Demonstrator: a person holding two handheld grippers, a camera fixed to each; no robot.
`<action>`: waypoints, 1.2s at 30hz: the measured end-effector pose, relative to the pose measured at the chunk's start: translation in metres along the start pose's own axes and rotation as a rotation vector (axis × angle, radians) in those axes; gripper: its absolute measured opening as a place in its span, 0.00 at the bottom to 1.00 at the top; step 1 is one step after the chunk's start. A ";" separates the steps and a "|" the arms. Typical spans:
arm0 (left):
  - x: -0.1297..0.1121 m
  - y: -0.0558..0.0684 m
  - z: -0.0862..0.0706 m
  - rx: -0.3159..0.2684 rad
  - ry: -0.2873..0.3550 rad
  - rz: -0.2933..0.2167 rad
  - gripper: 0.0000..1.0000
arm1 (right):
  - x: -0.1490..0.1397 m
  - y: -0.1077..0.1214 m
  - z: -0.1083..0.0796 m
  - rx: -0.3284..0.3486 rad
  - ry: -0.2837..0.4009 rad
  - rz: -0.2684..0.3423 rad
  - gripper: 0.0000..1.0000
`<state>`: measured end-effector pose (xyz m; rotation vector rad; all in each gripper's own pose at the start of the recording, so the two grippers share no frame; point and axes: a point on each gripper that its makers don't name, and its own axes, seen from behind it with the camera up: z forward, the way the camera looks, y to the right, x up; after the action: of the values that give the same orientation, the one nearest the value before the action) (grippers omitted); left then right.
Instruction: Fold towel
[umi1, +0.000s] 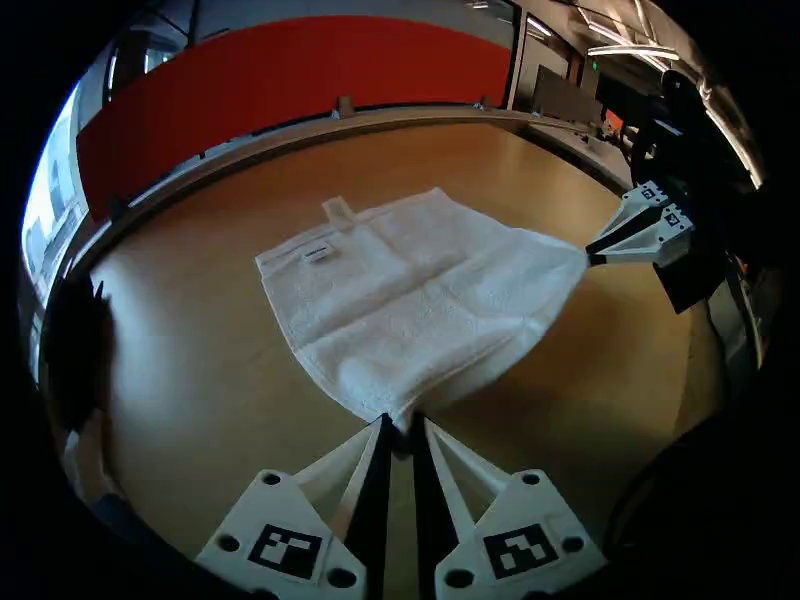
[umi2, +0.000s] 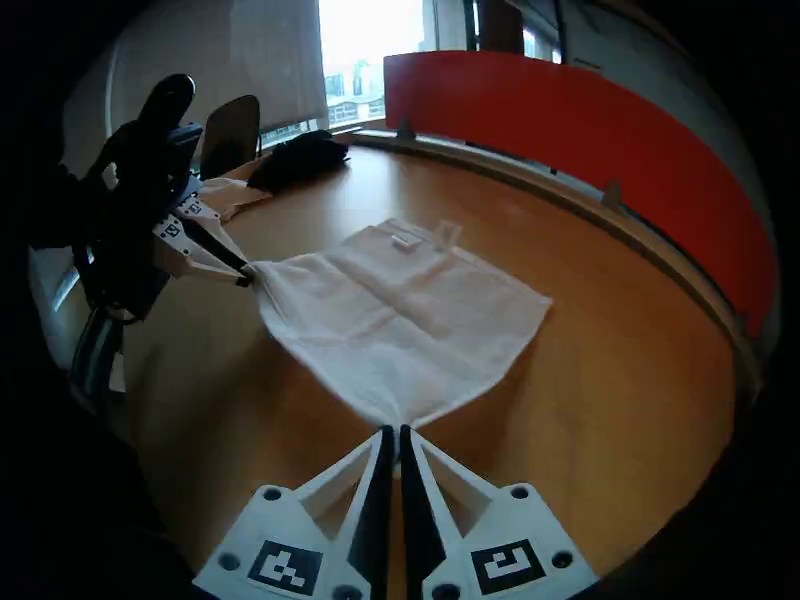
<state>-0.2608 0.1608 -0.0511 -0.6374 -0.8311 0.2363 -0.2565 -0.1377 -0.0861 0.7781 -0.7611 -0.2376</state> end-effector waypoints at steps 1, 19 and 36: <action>0.002 0.000 -0.001 0.001 0.001 0.000 0.14 | 0.002 0.000 -0.001 0.000 0.003 0.000 0.04; 0.023 0.013 -0.040 -0.015 0.008 -0.063 0.14 | 0.045 -0.005 -0.043 -0.008 0.071 0.011 0.03; 0.027 0.036 -0.078 -0.034 -0.021 -0.116 0.14 | 0.055 -0.018 -0.076 0.010 0.087 0.014 0.03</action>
<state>-0.1831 0.1671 -0.0955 -0.6167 -0.8909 0.1238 -0.1624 -0.1344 -0.1053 0.7869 -0.6856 -0.1860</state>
